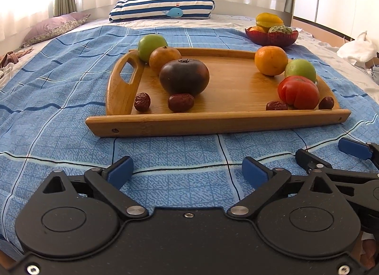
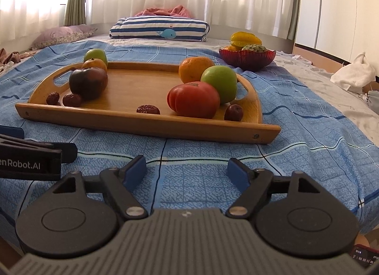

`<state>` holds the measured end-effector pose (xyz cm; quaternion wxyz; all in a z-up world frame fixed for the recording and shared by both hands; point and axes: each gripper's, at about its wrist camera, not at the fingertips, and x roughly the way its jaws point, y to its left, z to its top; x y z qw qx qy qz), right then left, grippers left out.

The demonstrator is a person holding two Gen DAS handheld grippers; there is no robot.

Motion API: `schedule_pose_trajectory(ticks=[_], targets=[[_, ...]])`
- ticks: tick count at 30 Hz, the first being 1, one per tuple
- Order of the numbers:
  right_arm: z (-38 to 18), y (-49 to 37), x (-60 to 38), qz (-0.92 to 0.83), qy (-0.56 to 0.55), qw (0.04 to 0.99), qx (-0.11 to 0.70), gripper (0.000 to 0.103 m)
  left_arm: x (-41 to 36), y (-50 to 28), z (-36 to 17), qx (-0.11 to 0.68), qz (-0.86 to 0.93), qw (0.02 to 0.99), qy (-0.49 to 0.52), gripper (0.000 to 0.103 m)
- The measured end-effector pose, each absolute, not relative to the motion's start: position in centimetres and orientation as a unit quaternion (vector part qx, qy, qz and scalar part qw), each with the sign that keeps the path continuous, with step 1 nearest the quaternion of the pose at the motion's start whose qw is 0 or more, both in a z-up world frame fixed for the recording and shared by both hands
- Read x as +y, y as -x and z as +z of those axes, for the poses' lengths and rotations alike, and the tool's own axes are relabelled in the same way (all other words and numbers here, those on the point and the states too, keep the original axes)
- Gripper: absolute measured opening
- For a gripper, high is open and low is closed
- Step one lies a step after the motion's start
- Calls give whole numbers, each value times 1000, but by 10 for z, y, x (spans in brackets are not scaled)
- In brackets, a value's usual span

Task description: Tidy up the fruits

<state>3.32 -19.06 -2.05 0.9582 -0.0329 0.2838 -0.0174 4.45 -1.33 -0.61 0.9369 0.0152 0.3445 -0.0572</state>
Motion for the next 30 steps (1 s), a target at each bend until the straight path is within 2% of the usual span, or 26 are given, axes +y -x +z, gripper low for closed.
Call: schedule_pose_trajectory(ticks=[30], targets=[[-23, -35, -195, -17, 32, 958, 286, 92, -15, -45, -10, 345, -54, 937, -12, 103]])
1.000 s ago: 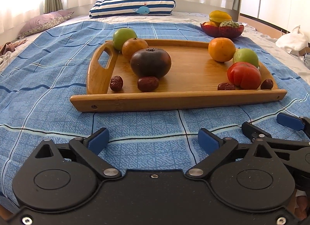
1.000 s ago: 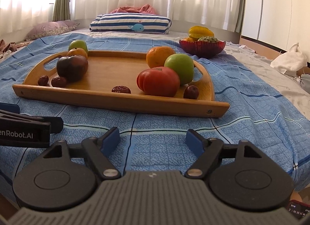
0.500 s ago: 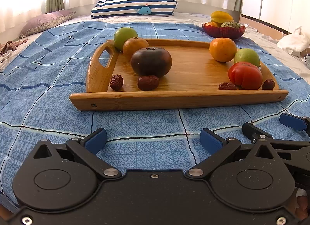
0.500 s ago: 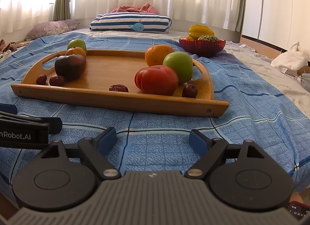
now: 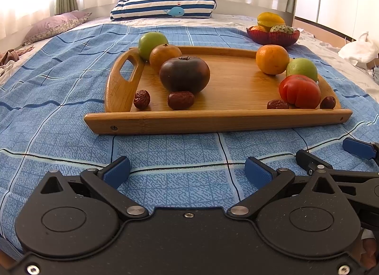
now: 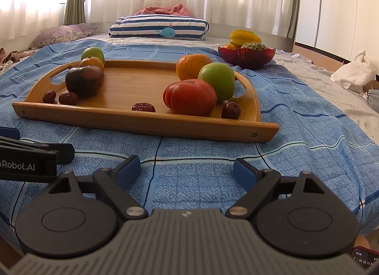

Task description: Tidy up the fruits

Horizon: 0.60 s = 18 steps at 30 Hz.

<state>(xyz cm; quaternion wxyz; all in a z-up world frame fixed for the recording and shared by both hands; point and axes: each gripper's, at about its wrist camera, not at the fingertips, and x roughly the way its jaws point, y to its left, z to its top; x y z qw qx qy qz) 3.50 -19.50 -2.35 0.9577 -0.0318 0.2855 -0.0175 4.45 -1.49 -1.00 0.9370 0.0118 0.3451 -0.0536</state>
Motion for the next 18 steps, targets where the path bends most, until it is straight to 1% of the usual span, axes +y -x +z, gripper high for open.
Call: schedule_pose_trajectory(ticks=[18], targets=[[-23, -35, -195, -17, 32, 958, 286, 93, -15, -47, -10, 348, -55, 936, -13, 103]])
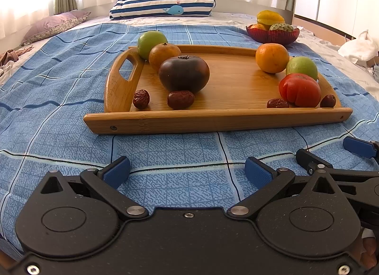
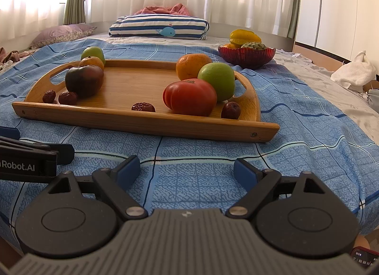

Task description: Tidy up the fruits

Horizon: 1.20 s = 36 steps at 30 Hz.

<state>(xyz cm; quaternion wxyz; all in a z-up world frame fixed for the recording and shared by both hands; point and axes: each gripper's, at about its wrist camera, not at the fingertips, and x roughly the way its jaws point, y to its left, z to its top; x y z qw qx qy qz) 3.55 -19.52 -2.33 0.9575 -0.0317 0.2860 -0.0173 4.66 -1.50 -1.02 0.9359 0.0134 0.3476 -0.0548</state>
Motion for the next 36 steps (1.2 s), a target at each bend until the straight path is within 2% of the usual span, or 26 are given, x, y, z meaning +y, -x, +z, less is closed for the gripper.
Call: schedule_pose_trajectory(ticks=[36], targets=[[-24, -36, -196, -17, 30, 957, 287, 93, -15, -43, -12, 340, -54, 939, -16, 103]])
